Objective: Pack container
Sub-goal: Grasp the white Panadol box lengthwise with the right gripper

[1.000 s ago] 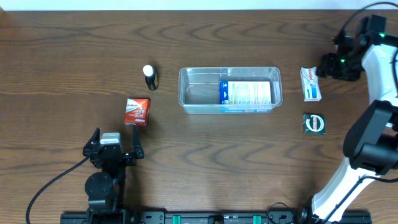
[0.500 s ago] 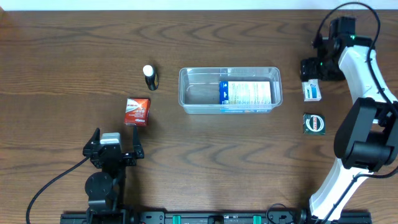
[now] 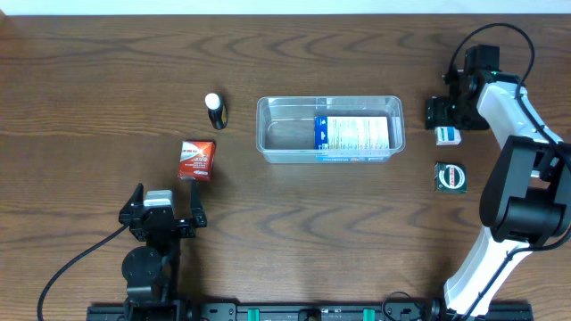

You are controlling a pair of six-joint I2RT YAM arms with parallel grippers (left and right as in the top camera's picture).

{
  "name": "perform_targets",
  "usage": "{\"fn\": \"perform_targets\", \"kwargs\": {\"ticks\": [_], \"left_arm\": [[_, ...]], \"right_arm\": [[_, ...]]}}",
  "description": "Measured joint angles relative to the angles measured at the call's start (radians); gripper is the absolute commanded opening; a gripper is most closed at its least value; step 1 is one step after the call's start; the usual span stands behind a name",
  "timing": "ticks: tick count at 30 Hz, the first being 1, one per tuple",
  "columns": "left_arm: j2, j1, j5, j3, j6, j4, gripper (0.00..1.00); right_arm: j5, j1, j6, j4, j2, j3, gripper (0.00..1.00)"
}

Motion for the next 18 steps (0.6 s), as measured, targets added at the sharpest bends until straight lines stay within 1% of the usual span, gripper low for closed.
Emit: {"fn": "perform_targets", "kwargs": {"ticks": [7,10,15,17,18], "left_arm": [[0.0,0.0,0.0,0.0,0.0,0.0,0.98],[0.0,0.0,0.0,0.0,0.0,0.0,0.98],[0.0,0.0,0.0,0.0,0.0,0.0,0.98],[0.0,0.0,0.0,0.0,0.0,0.0,0.98],[0.0,0.0,0.0,0.0,0.0,0.0,0.98]], "right_arm": [[0.0,0.0,0.0,0.029,0.0,-0.013,0.85],[0.0,0.0,0.0,0.034,0.0,-0.013,0.82],[0.0,0.0,0.003,0.04,0.012,-0.013,0.82],[0.0,0.0,0.003,0.041,0.026,-0.013,0.79],[0.0,0.0,0.004,0.041,0.033,-0.013,0.74]]}}
